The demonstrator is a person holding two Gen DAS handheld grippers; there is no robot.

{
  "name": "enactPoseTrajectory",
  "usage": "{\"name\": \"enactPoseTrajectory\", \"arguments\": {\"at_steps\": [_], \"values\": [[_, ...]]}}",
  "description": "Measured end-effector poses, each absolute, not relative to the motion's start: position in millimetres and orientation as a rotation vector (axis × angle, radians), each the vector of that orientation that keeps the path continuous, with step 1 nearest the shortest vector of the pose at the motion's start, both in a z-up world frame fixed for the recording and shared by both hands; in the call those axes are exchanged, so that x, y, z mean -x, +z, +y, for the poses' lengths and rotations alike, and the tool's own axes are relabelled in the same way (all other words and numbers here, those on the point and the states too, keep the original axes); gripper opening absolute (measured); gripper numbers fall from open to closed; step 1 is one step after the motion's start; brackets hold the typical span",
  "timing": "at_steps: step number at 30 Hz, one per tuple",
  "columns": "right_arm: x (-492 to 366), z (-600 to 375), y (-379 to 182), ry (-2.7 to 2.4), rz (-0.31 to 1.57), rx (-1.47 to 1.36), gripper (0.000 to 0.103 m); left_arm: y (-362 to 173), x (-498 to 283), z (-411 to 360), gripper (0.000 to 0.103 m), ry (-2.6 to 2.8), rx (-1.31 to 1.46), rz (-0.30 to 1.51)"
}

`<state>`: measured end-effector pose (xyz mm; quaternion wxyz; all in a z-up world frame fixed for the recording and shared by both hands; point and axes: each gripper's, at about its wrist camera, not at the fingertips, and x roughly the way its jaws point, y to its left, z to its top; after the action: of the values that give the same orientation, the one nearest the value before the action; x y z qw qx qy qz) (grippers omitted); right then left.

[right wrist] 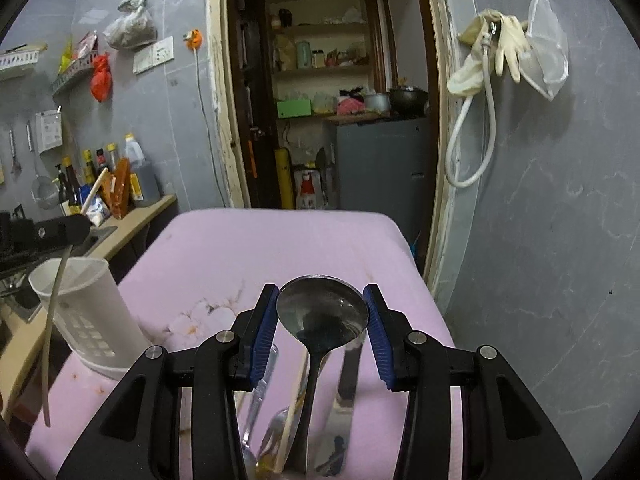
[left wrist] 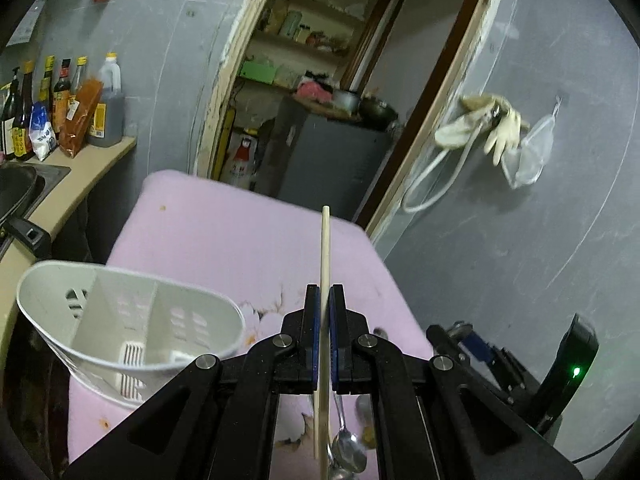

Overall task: Organize utensils
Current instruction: 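Lift the chopstick and spoon and lower them into the white caddy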

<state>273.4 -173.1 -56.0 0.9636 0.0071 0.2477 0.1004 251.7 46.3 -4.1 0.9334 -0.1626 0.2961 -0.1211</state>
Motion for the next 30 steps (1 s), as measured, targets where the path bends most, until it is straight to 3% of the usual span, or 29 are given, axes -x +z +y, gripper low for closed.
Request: {"name": "enactPoseTrajectory", "arguments": {"at_steps": [18, 30], "values": [[-278.1, -83.7, 55.9, 0.483, 0.223, -0.101, 0.040, 54.8, -267.6, 209.9, 0.002, 0.023, 0.502, 0.266], [-291.2, -7.0, 39.6, 0.547, 0.227, -0.071, 0.040, 10.7, -274.9, 244.2, 0.002, 0.137, 0.449, 0.241]]}}
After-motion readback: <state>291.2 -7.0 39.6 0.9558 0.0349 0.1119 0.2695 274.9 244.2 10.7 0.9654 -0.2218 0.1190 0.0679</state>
